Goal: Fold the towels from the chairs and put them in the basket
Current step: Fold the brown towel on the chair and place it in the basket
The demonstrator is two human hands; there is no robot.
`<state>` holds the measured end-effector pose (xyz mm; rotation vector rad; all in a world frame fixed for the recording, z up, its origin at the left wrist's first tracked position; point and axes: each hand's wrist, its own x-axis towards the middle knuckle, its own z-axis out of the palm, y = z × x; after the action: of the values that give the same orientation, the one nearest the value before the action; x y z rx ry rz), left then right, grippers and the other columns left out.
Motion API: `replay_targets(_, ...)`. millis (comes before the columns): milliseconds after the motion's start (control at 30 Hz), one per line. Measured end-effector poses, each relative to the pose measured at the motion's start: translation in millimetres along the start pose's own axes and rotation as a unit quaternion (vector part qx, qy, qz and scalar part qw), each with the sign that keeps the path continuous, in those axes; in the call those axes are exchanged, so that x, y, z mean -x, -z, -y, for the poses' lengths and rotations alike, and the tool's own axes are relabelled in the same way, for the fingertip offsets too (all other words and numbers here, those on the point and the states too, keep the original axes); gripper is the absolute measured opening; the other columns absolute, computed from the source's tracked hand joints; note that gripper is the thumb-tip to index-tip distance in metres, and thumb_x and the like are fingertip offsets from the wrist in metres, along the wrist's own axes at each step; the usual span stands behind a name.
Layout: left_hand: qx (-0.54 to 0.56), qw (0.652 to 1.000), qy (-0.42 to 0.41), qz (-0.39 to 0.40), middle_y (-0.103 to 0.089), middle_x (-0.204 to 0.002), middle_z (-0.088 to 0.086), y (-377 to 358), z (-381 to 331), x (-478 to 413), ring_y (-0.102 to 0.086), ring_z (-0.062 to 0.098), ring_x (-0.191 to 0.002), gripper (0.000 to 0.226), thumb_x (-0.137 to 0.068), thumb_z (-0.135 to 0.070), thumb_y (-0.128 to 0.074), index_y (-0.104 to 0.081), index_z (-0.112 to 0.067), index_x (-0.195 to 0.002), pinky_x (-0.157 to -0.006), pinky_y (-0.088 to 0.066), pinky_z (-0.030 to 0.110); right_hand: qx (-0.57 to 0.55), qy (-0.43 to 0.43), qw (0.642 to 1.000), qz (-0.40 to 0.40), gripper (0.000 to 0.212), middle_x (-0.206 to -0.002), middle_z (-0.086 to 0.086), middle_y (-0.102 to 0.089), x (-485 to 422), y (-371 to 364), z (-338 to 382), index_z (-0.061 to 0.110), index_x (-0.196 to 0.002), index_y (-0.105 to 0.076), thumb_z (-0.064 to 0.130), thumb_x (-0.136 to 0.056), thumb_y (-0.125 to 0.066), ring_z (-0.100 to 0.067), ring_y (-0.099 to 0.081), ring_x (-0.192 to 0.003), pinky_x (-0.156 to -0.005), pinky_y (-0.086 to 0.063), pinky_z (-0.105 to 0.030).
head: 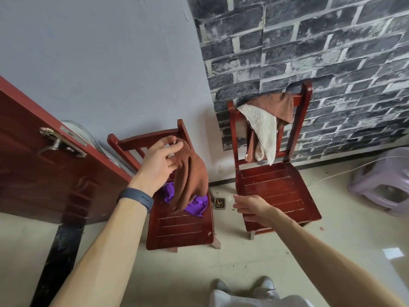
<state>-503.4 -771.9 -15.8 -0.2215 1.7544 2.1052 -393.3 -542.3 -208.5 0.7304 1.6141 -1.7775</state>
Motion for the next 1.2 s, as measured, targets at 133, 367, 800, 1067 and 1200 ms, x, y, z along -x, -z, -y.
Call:
replay_targets(133, 0.040, 0.999, -0.024, 0.016, -0.071, -0.090, 0.002, 2.2, -26.6, 8.7, -0.069, 0.020, -0.085, 0.020, -0.090, -0.003, -0.063, -0.060, -0.023, -0.088, -0.096, -0.048, 0.036, -0.017, 0.011, 0.999, 0.047, 0.048, -0.131, 0.005, -0.053, -1.2, -32.7, 17.5, 0.027, -0.127, -0.056, 0.052, -0.087, -0.068, -0.018, -0.044, -0.131, -0.106, -0.038, -0.045)
replay_targets(367, 0.072, 0.997, -0.040, 0.003, -0.073, -0.092, 0.002, 16.6, -40.6, 11.7, -0.070, 0.020, -0.091, 0.020, -0.091, -0.004, -0.064, -0.060, -0.023, -0.088, -0.100, -0.048, 0.037, -0.170, 0.165, 0.962, -0.138, 0.028, -0.086, -0.007, -0.068, -1.5, -31.1, 50.0, 0.003, -0.098, -0.069, 0.029, -0.090, -0.073, -0.017, -0.063, -0.079, -0.067, -0.048, -0.029)
replay_targets(800, 0.003, 0.984, -0.012, -0.175, -0.068, -0.082, -0.003, 54.4, 4.7, -16.2, -0.061, 0.002, -0.059, 0.028, -0.081, 0.000, -0.076, -0.059, -0.022, -0.084, -0.068, -0.040, 0.023, -0.275, 0.259, 0.914, -0.151, 0.006, -0.090, 0.003, -0.067, 55.6, 66.4, 118.8, 0.018, -0.093, -0.060, 0.016, -0.096, -0.055, -0.016, -0.059, -0.088, -0.081, -0.042, -0.033)
replay_targets(1067, 0.077, 0.982, 0.136, -0.103, -0.062, -0.098, -0.005, 61.9, 31.4, -42.9, -0.042, 0.002, -0.058, 0.035, -0.086, 0.002, -0.064, -0.067, -0.019, -0.113, -0.045, -0.020, 0.019, -0.221, 0.099, 0.965, -0.100, 0.032, -0.092, -0.006, -0.068, 58.5, 73.1, 119.4, 0.006, -0.104, -0.066, 0.035, -0.092, -0.068, -0.020, -0.064, -0.083, -0.077, -0.050, -0.032)
replay_targets(1200, 0.064, 0.979, 0.156, -0.112, -0.063, -0.094, -0.003, 63.9, 42.9, -46.1, -0.045, 0.006, -0.065, 0.035, -0.089, -0.004, -0.066, -0.067, -0.019, -0.120, -0.052, -0.026, 0.018, -0.244, 0.067, 0.949, -0.188, 0.025, -0.092, -0.003, -0.065, 47.4, 76.5, 101.8, 0.011, -0.114, -0.062, 0.027, -0.096, -0.063, -0.018, -0.062, -0.086, -0.076, -0.049, -0.033)
